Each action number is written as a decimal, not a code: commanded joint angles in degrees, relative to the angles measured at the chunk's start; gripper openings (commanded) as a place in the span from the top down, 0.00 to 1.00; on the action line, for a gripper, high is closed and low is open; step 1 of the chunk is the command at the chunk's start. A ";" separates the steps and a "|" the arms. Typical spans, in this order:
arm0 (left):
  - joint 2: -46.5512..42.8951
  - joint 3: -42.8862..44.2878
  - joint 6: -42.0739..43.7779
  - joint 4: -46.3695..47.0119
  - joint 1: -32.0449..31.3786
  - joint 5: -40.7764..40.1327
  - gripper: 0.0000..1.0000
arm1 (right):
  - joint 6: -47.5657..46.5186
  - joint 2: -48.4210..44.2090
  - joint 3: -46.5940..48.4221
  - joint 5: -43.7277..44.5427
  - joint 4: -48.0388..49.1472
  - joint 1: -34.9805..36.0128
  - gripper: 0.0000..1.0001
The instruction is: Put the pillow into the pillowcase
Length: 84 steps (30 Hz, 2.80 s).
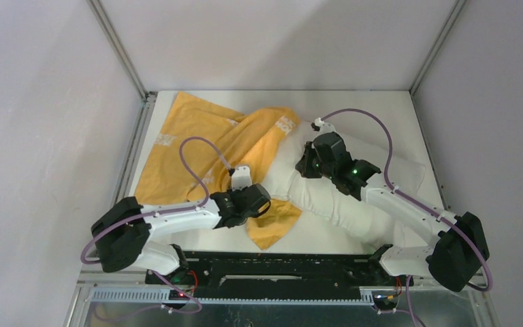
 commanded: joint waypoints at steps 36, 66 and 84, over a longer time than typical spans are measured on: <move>-12.27 1.27 16.60 21.08 2.69 37.27 1.00 | -1.20 -20.05 0.87 27.91 -23.33 14.29 0.01; -4.35 54.11 35.41 -6.11 2.79 38.84 1.00 | -3.81 -10.05 26.42 21.64 -21.56 20.15 1.00; 6.84 61.44 26.67 -1.90 8.74 51.22 0.65 | 8.78 6.41 5.67 -15.64 3.22 -13.95 1.00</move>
